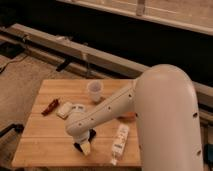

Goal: Place the eraser in the ceramic cup

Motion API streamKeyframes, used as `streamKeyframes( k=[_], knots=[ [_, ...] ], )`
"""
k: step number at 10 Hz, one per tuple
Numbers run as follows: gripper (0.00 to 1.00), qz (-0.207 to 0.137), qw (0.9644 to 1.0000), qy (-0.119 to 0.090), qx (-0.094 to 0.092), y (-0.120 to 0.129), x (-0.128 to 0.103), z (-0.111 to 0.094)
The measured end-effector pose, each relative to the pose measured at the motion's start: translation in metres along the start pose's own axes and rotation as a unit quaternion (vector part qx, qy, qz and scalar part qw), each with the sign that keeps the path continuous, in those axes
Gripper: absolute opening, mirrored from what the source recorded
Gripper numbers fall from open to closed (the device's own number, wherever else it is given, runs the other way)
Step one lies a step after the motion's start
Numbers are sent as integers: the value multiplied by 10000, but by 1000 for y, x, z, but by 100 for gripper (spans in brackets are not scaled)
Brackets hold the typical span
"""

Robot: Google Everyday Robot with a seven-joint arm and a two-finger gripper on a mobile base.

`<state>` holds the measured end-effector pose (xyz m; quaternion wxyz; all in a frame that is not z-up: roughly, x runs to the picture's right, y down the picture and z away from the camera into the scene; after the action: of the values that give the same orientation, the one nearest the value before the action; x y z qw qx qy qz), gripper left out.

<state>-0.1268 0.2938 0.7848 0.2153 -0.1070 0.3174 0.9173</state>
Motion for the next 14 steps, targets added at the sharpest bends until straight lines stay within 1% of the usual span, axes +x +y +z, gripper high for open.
streamKeyframes(
  k=[1, 4, 8, 9, 10, 11, 13, 14],
  knots=[
    [77, 40, 10000, -5, 27, -1, -3, 2],
    [48, 117, 9999, -49, 86, -2, -7, 5],
    [7, 118, 9999, -66, 104, -3, -8, -2],
    [1, 122, 9998, -75, 108, -3, -9, -3],
    [0, 125, 9998, -82, 91, -2, -10, -4],
    [0, 136, 9999, -78, 24, 0, -10, -9],
    [0, 152, 9995, -67, -260, 19, -12, -36],
    [0, 176, 9992, -49, -365, 26, -14, -50]
  ],
)
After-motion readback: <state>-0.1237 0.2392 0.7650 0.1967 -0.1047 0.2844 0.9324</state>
